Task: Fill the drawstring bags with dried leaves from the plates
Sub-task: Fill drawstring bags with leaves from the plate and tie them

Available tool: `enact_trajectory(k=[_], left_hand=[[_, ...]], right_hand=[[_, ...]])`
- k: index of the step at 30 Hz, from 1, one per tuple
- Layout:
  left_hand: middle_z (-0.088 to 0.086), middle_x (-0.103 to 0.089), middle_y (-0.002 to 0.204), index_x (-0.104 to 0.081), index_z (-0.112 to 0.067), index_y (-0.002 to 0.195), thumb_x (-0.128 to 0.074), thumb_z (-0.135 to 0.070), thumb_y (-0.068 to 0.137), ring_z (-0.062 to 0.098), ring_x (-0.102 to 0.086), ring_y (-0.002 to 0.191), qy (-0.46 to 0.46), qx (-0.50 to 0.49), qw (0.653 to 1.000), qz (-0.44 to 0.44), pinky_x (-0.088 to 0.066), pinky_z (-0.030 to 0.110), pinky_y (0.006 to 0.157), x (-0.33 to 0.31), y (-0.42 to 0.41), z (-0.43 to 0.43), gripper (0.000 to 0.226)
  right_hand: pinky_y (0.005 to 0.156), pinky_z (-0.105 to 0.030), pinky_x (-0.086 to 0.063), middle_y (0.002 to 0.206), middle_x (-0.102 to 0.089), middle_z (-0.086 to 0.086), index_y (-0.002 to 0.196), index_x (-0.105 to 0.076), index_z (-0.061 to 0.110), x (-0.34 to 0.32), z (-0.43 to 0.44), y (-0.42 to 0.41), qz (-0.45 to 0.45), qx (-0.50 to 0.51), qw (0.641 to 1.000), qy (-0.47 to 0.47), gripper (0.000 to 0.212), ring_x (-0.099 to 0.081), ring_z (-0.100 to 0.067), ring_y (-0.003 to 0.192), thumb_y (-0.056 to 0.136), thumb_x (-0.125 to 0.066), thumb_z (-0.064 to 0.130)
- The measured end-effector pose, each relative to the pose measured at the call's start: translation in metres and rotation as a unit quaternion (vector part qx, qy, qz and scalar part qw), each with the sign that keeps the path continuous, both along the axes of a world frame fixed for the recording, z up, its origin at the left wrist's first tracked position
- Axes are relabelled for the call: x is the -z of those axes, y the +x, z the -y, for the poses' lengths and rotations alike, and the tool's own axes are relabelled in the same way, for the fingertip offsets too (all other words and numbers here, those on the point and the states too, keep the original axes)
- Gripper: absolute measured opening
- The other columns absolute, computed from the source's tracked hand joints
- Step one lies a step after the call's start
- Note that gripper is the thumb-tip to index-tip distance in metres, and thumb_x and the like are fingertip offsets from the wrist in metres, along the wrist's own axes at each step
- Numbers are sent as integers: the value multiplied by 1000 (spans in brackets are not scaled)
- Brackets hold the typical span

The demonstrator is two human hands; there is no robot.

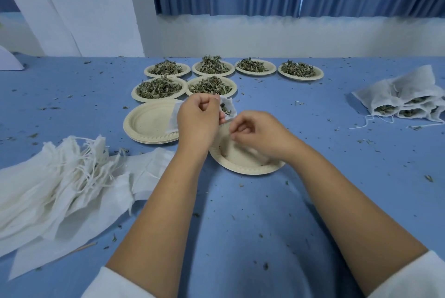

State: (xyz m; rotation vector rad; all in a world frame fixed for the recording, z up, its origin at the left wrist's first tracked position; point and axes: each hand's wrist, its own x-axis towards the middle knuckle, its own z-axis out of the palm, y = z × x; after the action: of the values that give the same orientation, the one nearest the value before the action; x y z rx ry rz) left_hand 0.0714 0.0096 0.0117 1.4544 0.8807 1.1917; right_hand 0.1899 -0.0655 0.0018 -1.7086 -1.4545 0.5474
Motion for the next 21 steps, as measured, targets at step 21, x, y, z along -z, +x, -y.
enact_trajectory(k=[21], left_hand=[[-5, -60, 56, -67, 0, 94, -58, -7, 96, 1, -57, 48, 17, 116, 993, -23, -52, 16, 56, -4, 3, 15, 11]], right_hand=[[61, -7, -39, 63, -60, 22, 67, -59, 23, 0, 2, -8, 23, 137, 967, 214, 24, -55, 4, 64, 76, -70, 3]])
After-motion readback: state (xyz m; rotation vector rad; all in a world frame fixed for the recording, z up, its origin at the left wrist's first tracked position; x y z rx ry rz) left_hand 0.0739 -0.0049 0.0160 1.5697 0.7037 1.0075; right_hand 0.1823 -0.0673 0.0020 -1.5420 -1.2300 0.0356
